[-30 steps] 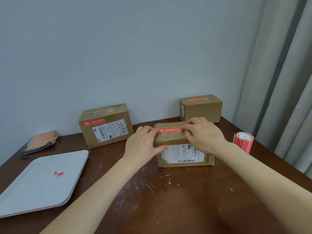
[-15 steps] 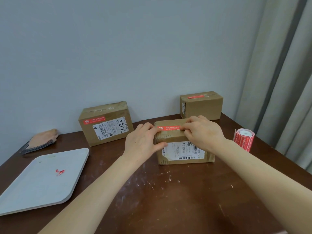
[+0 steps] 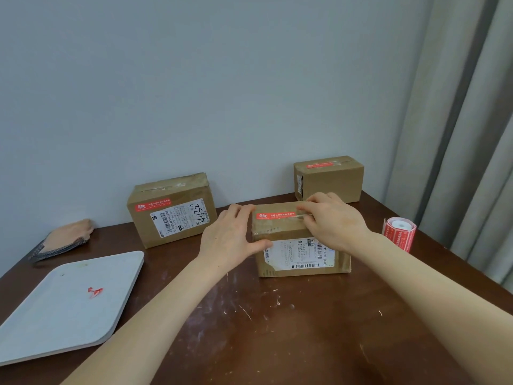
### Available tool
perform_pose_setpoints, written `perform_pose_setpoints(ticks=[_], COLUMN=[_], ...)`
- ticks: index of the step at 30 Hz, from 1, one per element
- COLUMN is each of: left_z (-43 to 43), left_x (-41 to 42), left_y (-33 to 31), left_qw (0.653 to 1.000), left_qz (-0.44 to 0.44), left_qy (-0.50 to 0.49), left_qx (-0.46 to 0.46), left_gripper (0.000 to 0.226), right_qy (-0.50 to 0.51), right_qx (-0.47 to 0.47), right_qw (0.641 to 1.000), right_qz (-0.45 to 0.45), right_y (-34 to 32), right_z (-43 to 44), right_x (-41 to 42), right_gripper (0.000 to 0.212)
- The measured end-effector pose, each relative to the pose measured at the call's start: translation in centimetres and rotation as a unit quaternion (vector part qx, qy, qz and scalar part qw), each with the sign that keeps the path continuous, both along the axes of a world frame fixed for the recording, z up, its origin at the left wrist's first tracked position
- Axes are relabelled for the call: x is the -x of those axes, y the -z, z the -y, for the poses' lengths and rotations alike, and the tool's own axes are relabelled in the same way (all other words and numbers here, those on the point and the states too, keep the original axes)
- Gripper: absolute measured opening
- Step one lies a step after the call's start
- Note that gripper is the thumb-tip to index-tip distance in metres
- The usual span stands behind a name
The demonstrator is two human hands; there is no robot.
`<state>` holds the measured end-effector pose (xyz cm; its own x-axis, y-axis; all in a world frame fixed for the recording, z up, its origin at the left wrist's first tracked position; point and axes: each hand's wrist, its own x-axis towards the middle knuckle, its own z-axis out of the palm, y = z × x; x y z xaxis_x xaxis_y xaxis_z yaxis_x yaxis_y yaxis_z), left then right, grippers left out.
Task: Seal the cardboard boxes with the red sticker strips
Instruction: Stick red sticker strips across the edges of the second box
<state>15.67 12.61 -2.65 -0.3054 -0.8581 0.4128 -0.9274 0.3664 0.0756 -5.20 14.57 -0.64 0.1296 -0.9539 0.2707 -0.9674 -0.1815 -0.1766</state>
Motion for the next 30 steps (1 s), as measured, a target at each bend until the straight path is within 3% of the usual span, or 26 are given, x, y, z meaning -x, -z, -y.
perform_pose_setpoints(ticks=[6, 14, 25, 30], left_z=[0.6, 0.6, 0.0, -0.1], left_x=[0.4, 0.8, 0.3, 0.3], left_y=[-0.2, 0.0, 0.3, 0.2], left_qw=[0.998, 0.998, 0.998, 0.998], left_qz=[0.056, 0.054, 0.045, 0.025], left_qy=[0.01, 0.011, 0.017, 0.023], left_qx=[0.003, 0.002, 0.038, 0.044], left_gripper=[0.079, 0.074, 0.065, 0.058], right_qy=[-0.004, 0.0, -0.009, -0.009], right_qx=[-0.026, -0.054, -0.013, 0.003], right_qw=[0.999, 0.998, 1.0, 1.0], right_qz=[-0.032, -0.032, 0.005, -0.018], right_y=[0.2, -0.3, 0.1, 0.4], right_z=[0.3, 0.5, 0.0, -0.2], right_x=[-0.6, -0.8, 0.1, -0.1], right_gripper=[0.044, 0.045, 0.039, 0.038])
